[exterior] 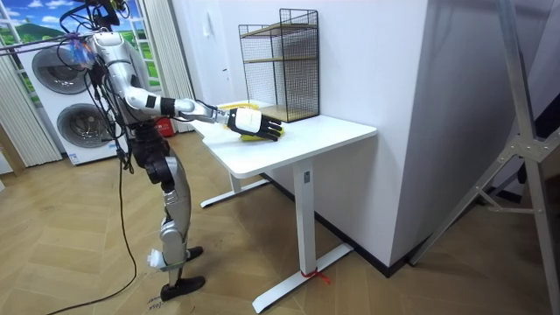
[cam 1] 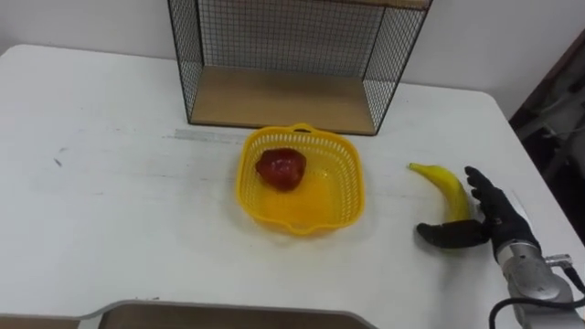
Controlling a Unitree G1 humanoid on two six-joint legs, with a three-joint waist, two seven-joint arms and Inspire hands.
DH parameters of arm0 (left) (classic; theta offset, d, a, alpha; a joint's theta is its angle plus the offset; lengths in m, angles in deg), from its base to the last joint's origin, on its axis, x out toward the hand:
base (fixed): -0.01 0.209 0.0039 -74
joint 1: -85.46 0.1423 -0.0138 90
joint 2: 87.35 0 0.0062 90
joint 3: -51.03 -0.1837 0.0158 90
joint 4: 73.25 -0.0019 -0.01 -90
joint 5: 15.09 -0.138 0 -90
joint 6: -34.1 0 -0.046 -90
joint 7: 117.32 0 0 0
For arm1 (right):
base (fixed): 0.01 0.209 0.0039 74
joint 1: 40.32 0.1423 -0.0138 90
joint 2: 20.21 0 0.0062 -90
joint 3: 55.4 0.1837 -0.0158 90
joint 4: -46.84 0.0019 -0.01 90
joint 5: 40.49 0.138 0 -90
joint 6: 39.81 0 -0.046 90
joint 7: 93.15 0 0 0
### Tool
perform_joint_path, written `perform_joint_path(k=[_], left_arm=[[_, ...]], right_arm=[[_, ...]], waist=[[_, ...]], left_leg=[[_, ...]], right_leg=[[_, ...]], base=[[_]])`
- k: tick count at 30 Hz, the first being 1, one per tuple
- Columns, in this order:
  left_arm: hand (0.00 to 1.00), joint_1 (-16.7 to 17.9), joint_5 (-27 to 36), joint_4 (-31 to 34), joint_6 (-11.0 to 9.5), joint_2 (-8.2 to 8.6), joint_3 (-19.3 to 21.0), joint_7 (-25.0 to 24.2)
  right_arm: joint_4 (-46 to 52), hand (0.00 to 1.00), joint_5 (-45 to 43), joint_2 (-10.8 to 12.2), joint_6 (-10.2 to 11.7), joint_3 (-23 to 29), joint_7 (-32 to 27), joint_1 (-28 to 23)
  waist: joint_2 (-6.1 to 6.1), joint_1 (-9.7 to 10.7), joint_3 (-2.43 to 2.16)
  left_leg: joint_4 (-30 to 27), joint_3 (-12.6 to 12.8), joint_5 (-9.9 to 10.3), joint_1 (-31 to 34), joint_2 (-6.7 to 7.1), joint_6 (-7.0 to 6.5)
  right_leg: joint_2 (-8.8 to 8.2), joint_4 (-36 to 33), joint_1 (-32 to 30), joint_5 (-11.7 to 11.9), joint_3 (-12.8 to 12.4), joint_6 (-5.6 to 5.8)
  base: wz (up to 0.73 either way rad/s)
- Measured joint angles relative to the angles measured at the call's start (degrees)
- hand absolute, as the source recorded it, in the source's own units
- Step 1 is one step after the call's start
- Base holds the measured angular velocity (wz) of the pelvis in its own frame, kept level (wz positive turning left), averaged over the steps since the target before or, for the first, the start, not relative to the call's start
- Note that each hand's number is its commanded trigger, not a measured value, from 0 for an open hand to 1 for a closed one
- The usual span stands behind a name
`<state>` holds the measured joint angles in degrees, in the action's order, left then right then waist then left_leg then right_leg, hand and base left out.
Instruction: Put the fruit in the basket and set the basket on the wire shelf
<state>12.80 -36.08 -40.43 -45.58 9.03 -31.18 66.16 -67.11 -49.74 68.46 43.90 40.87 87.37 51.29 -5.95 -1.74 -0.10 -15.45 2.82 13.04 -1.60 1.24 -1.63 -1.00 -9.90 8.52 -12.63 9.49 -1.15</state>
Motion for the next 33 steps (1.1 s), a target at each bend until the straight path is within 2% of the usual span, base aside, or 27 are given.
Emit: perform_joint_path(k=[7, 17, 18, 19, 20, 21, 22, 24, 27, 33], left_arm=[[0.00, 0.3, -1.2, 0.5, 1.3, -0.03, 0.0, -0.1], [0.00, 0.1, -1.2, 1.2, 1.6, -0.02, 0.0, 0.1], [0.00, 0.2, -1.2, 1.3, 1.7, -0.02, 0.0, 0.1], [0.00, 0.3, -1.2, 1.5, 2.0, 0.00, 0.1, 0.0], [0.00, 0.3, -1.2, 1.7, 2.1, 0.00, 0.1, -0.1], [0.00, 0.4, -1.2, 2.0, 2.4, 0.00, 0.1, -0.2], [0.00, 0.5, -1.2, 2.0, 2.7, 0.03, 0.1, -0.2], [0.00, 0.4, -1.2, 2.0, 3.1, 0.05, 0.5, -0.2], [0.00, 0.3, -1.2, 2.0, 3.2, 0.05, 1.1, -0.2], [0.00, 0.2, -1.1, 1.8, 3.1, 0.09, 1.0, -0.2]], right_arm=[[-0.1, 0.00, -1.0, -0.5, -0.9, 0.0, 1.2, 0.1], [-0.1, 0.00, -2.0, -0.7, -1.0, 0.0, 1.9, 0.1], [-0.1, 0.09, -2.2, -0.7, -1.1, 0.1, 2.1, 0.3], [-0.1, 0.60, -2.3, -0.8, -1.5, 0.0, 2.2, 0.5], [-0.1, 0.85, -2.3, -0.9, -1.7, 0.0, 2.3, 0.6], [-0.1, 0.97, -2.3, -0.9, -2.3, 0.1, 2.3, 0.9], [-0.2, 1.00, -2.8, -0.9, -3.0, 0.0, 2.5, 1.4], [-0.2, 1.00, -4.8, -1.4, -3.7, 0.1, 3.0, 2.0], [-0.3, 1.00, -8.4, -2.2, -3.8, 0.7, 3.8, 2.4], [-1.4, 1.00, -12.5, -2.5, -3.7, 1.7, 4.6, 3.0]], waist=[[0.28, -0.1, -0.03], [0.51, 0.0, -0.20], [0.48, -0.1, -0.22], [0.48, -0.1, -0.21], [0.46, -0.1, -0.21], [0.43, -0.1, -0.21], [0.40, -0.1, -0.20], [0.33, 0.0, -0.19], [0.32, -0.2, -0.16], [0.35, -0.3, -0.15]], left_leg=[[-0.3, -0.5, 0.0, 0.1, 0.09, 0.00], [-0.3, -0.6, 0.0, 0.0, 0.17, -0.02], [-0.3, -0.5, 0.0, 0.1, 0.17, -0.02], [-0.3, -0.5, 0.0, 0.1, 0.16, -0.03], [-0.3, -0.5, 0.0, 0.2, 0.16, -0.03], [-0.3, -0.6, 0.0, 0.1, 0.17, -0.03], [-0.3, -0.6, 0.0, 0.1, 0.21, -0.04], [-0.3, -0.6, 0.0, 0.1, 0.22, -0.05], [-0.3, -0.5, 0.0, 0.0, 0.22, -0.08], [-0.2, -0.5, 0.0, -0.2, 0.12, -0.07]], right_leg=[[0.02, 0.0, 0.5, 0.0, 0.1, 0.00], [0.00, -0.1, 0.6, 0.0, 0.3, 0.05], [-0.01, -0.2, 0.6, 0.0, 0.3, 0.05], [-0.01, -0.2, 0.5, 0.0, 0.3, 0.05], [-0.02, -0.2, 0.5, 0.0, 0.3, 0.05], [-0.05, -0.2, 0.5, 0.0, 0.4, 0.05], [-0.08, -0.2, 0.5, 0.0, 0.4, 0.06], [-0.08, -0.2, 0.5, 0.0, 0.4, 0.08], [-0.08, -0.2, 0.5, 0.1, 0.3, 0.11], [0.03, -0.1, 0.5, 0.1, 0.3, 0.11]], base=[[0.03], [0.00], [0.00], [0.00], [0.00], [0.00], [0.00], [0.00], [0.00], [0.00]])
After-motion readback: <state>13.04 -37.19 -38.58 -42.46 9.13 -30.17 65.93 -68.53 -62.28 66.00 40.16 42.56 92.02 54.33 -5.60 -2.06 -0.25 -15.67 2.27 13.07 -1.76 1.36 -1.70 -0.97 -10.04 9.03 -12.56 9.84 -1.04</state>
